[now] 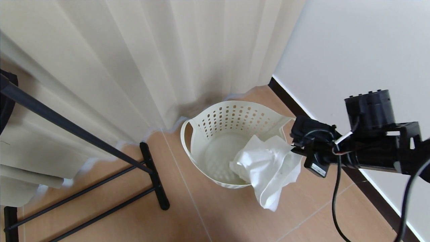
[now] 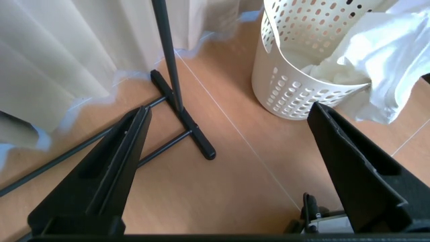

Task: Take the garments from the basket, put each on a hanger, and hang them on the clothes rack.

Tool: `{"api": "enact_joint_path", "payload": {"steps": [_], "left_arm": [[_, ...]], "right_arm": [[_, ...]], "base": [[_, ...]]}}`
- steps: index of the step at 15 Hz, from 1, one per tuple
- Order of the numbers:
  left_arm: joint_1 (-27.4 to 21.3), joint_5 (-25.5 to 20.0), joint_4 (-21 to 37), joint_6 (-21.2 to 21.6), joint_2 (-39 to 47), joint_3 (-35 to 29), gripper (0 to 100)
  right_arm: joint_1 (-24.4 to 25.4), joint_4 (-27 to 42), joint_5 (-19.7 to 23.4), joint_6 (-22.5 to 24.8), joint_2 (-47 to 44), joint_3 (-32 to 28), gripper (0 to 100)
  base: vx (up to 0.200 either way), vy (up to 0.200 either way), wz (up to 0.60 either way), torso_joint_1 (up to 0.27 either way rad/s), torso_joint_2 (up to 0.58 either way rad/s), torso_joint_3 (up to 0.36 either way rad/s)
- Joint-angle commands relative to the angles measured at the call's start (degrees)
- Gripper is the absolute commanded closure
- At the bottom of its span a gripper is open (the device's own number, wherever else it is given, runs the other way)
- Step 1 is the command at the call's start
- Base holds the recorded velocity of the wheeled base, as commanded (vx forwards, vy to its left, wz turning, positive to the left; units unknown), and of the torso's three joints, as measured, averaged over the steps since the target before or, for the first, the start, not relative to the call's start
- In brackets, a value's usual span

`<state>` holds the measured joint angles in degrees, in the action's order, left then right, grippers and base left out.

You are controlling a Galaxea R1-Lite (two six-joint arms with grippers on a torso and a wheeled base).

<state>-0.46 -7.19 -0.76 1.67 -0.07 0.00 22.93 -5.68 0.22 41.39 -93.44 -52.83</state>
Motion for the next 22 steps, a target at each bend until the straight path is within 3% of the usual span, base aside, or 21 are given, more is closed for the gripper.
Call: {"api": "enact_joint_path", "payload": {"steps": [1, 4, 8, 15, 22], "left_arm": [[0.0, 0.0, 0.0, 0.1, 0.1, 0.0, 0], [0.0, 0.0, 0.0, 0.0, 0.1, 0.0, 0], [0.0, 0.0, 0.0, 0.0, 0.1, 0.0, 0], [-0.1, -0.1, 0.0, 0.0, 0.1, 0.0, 0], [-0.1, -0.1, 0.0, 0.0, 0.1, 0.0, 0]], "right_arm": [[4.1, -1.2, 0.0, -2.5, 12.6, 6.4, 100], [9.5, -1.2, -0.3, -8.0, 21.9, 10.5, 100], [12.4, -1.5, -0.1, -8.4, 31.9, 14.3, 100], [13.0, -1.5, 0.0, -8.5, 32.6, 15.2, 100], [12.3, -1.5, 0.0, -8.6, 31.2, 15.1, 100]], "base": [[0.000, 0.000, 0.00, 0.000, 0.00, 0.000], [0.000, 0.000, 0.00, 0.000, 0.00, 0.000], [0.000, 0.000, 0.00, 0.000, 0.00, 0.000], [0.000, 0.000, 0.00, 0.000, 0.00, 0.000], [0.000, 0.000, 0.00, 0.002, 0.00, 0.162]]}}
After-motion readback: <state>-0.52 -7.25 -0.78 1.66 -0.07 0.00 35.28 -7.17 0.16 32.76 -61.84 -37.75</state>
